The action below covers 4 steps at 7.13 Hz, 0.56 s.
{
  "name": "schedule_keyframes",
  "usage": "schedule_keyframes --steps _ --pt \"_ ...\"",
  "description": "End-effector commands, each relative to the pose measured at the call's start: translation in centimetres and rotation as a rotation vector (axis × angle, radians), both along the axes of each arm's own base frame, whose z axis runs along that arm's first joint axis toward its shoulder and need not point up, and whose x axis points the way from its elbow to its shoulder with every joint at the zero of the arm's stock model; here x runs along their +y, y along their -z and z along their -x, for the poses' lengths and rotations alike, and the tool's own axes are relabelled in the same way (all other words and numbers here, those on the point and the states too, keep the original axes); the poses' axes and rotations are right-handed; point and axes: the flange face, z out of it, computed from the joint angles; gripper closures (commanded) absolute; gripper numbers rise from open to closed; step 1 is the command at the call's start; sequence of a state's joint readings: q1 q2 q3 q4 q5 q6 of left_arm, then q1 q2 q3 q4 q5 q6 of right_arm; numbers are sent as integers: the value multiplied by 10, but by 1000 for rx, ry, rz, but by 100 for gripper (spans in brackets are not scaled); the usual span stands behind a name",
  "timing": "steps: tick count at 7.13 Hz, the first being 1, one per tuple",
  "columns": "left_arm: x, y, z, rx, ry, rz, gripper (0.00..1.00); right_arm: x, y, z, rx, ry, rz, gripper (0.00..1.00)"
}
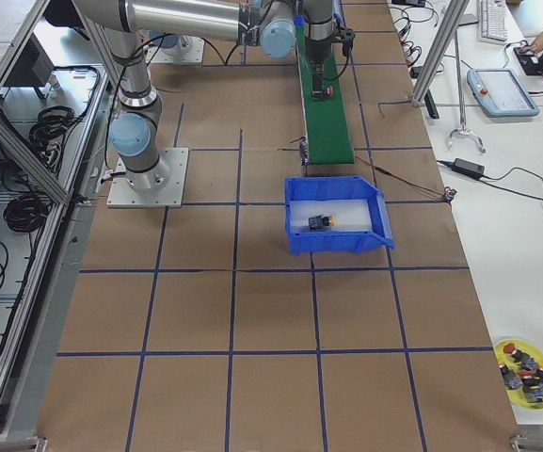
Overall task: Transport two buttons from left to right
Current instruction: 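Move the right gripper to the belt and grasp the red button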
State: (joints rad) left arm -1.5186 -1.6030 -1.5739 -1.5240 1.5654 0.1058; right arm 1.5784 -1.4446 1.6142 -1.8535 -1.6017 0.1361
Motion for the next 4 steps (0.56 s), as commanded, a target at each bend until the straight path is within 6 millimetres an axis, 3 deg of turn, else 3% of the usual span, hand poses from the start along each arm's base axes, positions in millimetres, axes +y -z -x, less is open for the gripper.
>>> schedule_keyframes --steps 1,4 --pt "-1 1 0 1 0 -1 1 2 19 -1 -2 2 -9 1" --pt "0 -1 1 2 0 2 1 -27 66 -2 -6 0 66 1"
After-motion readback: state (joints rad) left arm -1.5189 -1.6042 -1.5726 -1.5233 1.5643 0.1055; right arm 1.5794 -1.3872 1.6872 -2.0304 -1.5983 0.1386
